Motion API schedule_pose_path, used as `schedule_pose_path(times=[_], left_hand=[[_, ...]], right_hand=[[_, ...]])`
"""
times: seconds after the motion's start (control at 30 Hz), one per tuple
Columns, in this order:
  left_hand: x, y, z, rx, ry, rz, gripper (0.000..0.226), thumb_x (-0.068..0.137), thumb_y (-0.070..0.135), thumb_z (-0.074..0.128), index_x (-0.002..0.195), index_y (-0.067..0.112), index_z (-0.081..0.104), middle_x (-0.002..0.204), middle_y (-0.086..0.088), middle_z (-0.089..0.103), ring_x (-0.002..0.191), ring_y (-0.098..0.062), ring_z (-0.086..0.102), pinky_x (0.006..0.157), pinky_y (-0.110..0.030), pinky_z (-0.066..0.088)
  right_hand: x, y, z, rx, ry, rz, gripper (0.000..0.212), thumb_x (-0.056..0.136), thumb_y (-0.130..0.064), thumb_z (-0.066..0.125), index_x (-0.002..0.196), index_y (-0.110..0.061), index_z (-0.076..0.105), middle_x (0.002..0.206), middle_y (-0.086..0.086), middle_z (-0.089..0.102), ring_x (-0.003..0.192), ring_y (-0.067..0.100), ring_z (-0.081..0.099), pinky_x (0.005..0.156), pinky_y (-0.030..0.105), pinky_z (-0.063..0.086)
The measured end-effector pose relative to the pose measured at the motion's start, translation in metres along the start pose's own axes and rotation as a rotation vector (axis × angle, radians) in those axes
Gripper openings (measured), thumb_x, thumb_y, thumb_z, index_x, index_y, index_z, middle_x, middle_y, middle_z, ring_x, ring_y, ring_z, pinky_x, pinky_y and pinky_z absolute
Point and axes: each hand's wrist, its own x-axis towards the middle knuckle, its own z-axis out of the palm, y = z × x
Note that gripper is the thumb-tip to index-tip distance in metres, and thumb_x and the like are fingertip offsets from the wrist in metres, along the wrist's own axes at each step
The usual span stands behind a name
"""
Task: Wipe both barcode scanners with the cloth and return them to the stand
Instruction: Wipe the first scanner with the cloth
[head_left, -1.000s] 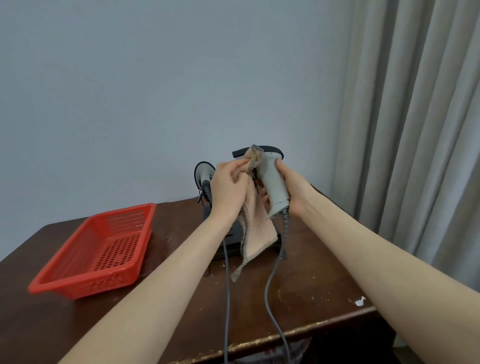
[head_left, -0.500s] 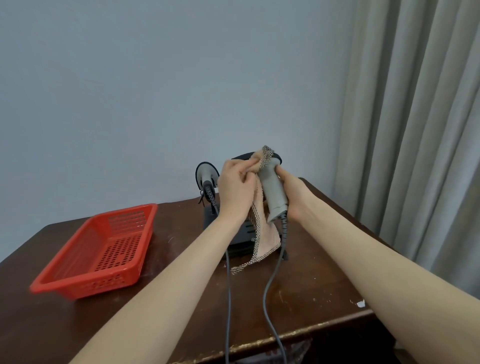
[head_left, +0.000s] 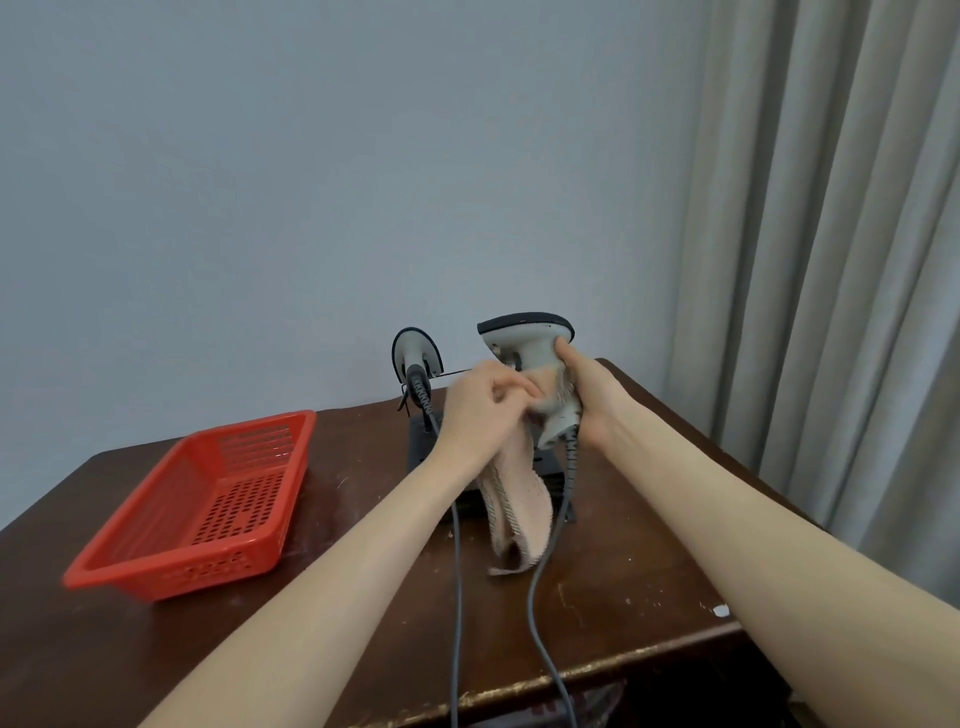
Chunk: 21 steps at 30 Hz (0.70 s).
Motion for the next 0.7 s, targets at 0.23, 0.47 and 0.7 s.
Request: schedule_pose_path(times=[0.23,0.47,0.7], left_hand=[[0.010,0.000,0.012,0.030,-0.016,0.002,0.029,0.091,0.005,0.053,0.115,0.014,0.068,0.118,0.005,0.052,0.112,-0.007,0.051,0.098,-0.014,0.038],[-0.012,0.000,0.007,-0.006,-0.207,0.010,0.028,0.077,-0.003,0.057,0.068,0.019,0.073,0.079,0.011,0.062,0.084,-0.009,0.058,0.081,-0.020,0.043],[0.010,-0.001,-0.001,-0.105,0.207,-0.074,0.029,0.089,0.005,0.053,0.111,0.015,0.067,0.117,0.000,0.060,0.105,-0.007,0.057,0.096,-0.023,0.044]], right_hand=[[-0.001,0.005,0.008,0.073,-0.051,0.017,0.037,0.095,-0.039,0.051,0.081,-0.008,0.066,0.066,0.010,0.069,0.053,0.023,0.068,0.048,0.026,0.055],[-0.004,0.008,0.003,0.047,-0.045,0.069,0.065,0.093,-0.053,0.046,0.128,0.002,0.055,0.114,0.019,0.062,0.098,0.029,0.063,0.093,0.038,0.050],[-0.004,0.008,0.008,0.035,-0.012,0.006,0.044,0.092,-0.047,0.055,0.106,-0.006,0.063,0.075,0.010,0.066,0.053,0.022,0.060,0.043,0.026,0.049]])
